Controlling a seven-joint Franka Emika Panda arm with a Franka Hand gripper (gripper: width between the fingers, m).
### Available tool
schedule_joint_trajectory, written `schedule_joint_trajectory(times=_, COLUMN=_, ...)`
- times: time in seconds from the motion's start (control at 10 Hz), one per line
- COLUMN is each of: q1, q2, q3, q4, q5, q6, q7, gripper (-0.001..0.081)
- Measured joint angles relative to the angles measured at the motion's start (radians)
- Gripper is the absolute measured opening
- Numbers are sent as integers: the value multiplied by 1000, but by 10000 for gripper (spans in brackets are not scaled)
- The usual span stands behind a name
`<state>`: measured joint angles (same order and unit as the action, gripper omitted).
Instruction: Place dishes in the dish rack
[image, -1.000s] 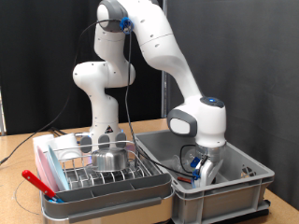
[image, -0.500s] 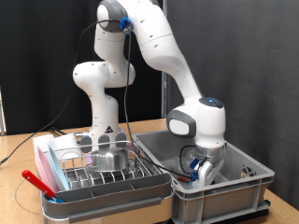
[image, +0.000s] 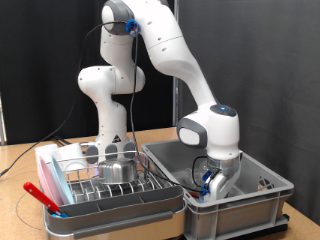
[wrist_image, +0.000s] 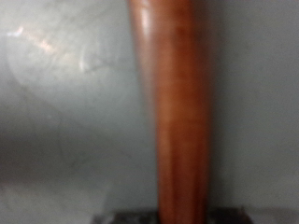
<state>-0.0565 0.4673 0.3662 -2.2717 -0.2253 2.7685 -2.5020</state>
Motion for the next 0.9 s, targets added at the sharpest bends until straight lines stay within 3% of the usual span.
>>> schedule_joint_trajectory(times=0.1, q1=-15, q2=0, q3=13, q4=0, q5=12, q6=0, q7=-11, gripper=90)
schedule_joint_trajectory(times=0.3, q1=-59, q2=-2, q3=61, q4=-4, q5=54, q6=32, q7=-49, gripper=91)
schedule_joint_trajectory(times=0.5, q1=-176, q2=-26, q3=192, q4=-16, q5=148, q6=53, q7=-136, gripper=91)
schedule_joint_trajectory(times=0.9, q1=-415, q2=-163, q3=450, q4=-87, q5=223, q6=66, q7=-143, gripper=91)
